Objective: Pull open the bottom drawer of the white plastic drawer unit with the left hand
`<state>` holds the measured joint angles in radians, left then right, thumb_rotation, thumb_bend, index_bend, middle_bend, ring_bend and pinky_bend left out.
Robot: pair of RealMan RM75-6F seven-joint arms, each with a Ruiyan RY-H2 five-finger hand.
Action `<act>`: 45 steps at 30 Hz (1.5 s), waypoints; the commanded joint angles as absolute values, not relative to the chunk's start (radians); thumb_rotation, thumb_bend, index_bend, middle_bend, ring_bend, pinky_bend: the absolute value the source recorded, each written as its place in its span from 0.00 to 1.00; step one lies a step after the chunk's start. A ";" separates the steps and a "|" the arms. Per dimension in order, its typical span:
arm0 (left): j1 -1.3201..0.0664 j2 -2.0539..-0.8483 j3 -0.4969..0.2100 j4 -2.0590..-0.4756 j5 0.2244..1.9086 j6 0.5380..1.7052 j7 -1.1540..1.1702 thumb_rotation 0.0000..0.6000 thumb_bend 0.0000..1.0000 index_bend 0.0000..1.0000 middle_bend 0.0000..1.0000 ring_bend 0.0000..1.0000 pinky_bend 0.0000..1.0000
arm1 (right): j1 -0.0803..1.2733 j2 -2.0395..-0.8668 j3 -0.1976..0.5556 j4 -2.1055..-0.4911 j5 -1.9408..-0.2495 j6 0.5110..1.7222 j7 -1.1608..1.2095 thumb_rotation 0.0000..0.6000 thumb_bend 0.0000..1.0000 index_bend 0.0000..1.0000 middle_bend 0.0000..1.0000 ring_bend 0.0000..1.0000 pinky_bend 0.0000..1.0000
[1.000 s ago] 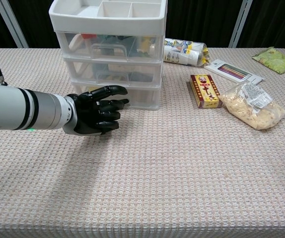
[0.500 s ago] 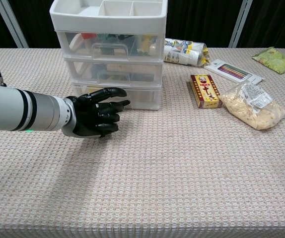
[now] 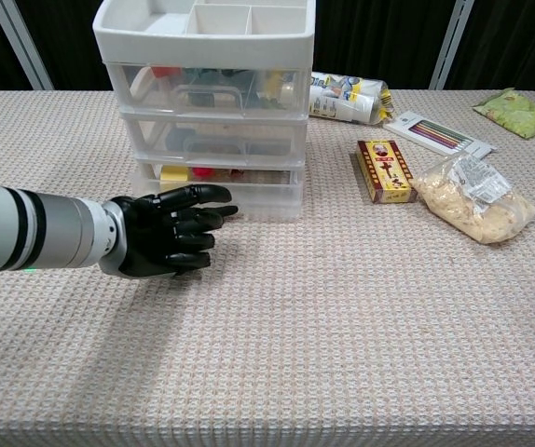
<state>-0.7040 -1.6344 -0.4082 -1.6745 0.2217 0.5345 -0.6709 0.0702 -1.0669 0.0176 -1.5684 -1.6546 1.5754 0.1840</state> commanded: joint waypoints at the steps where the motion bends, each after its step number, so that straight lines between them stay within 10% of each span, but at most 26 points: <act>1: -0.709 -1.624 -0.329 -1.766 0.309 0.724 -0.535 1.00 0.37 0.07 0.78 0.89 1.00 | 0.070 -1.067 0.018 -1.566 -1.655 1.576 0.187 1.00 0.09 0.00 0.06 0.00 0.01; 15: -0.668 -1.590 -0.081 -1.941 0.871 1.184 0.015 1.00 0.37 0.13 0.75 0.88 1.00 | 0.076 -1.079 0.016 -1.543 -1.651 1.563 0.208 1.00 0.09 0.00 0.06 0.00 0.01; 45: -0.724 -1.739 -0.121 -1.664 0.869 1.144 0.458 1.00 0.37 0.21 0.77 0.88 1.00 | 0.068 -1.083 0.017 -1.524 -1.626 1.555 0.230 1.00 0.09 0.00 0.06 0.00 0.01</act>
